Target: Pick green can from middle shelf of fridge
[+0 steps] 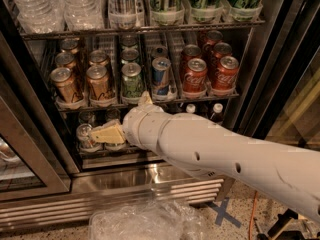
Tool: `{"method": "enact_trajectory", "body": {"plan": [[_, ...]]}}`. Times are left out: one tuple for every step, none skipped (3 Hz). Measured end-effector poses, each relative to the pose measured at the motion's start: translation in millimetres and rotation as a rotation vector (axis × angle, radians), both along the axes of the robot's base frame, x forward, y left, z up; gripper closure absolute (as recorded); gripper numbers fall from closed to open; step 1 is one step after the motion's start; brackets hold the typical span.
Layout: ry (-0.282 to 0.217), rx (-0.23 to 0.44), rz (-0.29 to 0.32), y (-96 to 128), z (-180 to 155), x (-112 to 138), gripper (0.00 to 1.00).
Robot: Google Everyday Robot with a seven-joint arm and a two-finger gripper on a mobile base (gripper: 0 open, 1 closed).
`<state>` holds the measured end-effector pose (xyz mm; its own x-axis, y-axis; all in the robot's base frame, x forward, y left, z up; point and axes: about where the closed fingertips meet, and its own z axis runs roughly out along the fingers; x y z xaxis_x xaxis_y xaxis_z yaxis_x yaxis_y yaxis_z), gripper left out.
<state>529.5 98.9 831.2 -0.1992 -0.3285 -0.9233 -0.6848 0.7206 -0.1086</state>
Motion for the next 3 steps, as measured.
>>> {"method": "enact_trajectory", "body": {"plan": [[-0.002,-0.002,0.0,0.4,0.3,1.9,0.0],[-0.007,0.014,-0.02,2.6,1.9,2.1,0.0],[-0.007,0.055,-0.082,0.5,-4.1,9.4,0.0]]}}
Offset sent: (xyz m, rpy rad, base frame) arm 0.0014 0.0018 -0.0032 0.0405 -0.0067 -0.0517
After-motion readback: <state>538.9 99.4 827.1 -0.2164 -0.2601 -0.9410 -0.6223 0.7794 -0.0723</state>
